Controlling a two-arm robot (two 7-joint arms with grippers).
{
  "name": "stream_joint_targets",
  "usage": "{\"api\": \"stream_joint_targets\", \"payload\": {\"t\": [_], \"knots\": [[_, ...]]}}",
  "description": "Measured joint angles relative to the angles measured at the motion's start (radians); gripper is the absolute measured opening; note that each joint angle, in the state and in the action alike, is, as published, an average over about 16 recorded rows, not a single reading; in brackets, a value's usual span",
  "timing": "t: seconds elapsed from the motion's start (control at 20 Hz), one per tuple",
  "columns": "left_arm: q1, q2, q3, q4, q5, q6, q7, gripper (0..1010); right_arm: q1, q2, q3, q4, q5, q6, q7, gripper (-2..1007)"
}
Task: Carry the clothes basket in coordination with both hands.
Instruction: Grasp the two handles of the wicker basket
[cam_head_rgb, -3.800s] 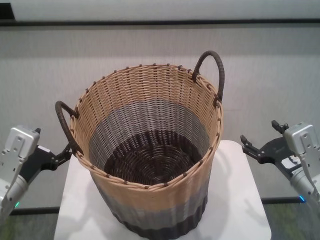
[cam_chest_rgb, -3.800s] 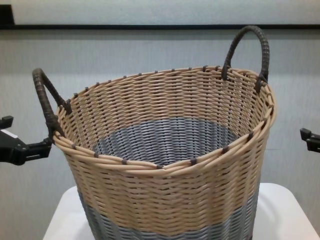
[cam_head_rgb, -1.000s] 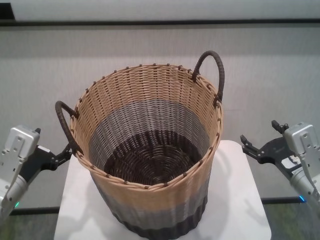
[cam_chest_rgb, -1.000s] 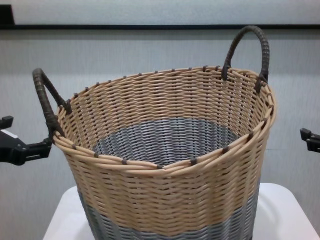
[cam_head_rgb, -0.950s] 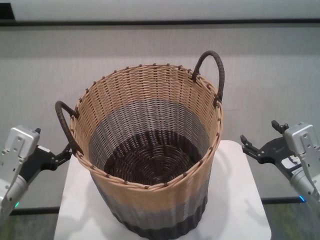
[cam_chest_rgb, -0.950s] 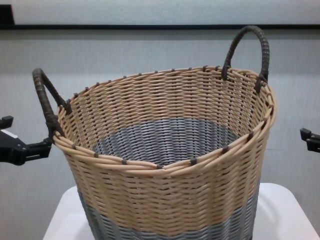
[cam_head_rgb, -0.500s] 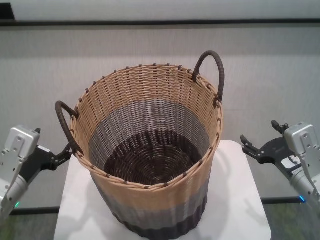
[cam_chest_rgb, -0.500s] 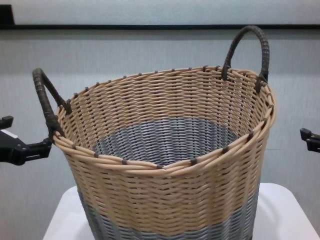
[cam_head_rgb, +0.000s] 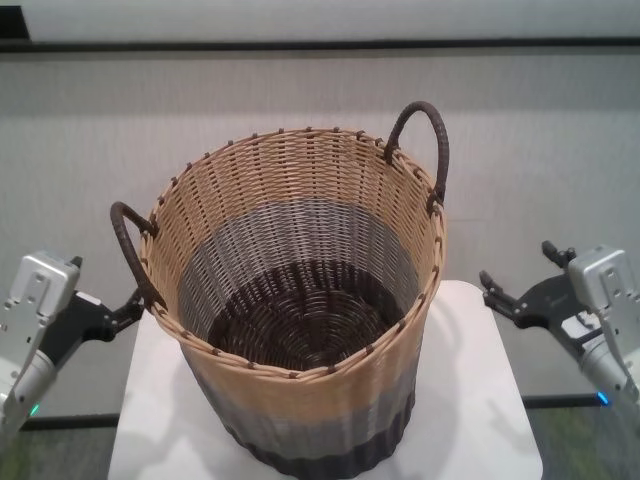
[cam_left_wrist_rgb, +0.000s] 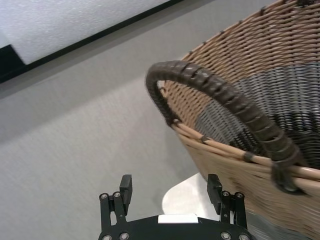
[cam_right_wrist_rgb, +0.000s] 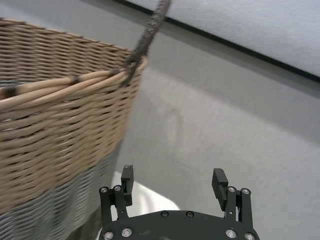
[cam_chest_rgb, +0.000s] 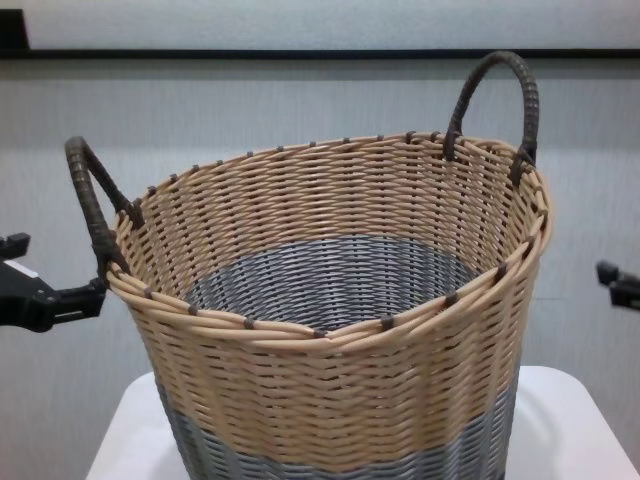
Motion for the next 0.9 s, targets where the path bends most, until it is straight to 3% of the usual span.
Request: {"api": "stream_joint_targets", "payload": {"t": [0.2,0.45,0.9], "knots": [[0.019,0.005,-0.017,-0.026,-0.009,0.016,0.001,999,-0.018,-0.001,0.014,-0.001,0.019,-0.007,0.017,1005],[0.065,0.018,-0.058,-0.082,-0.037,0.046,0.004,999,-0.050,-0.002,0.041,-0.011,0.055,-0.013,0.043,1005],[0.215,0.065,-0.187,-0.243,-0.143,0.080,-0.007,999,-0.114,0.011,0.116,-0.087,0.131,0.011,0.070,1005]]}}
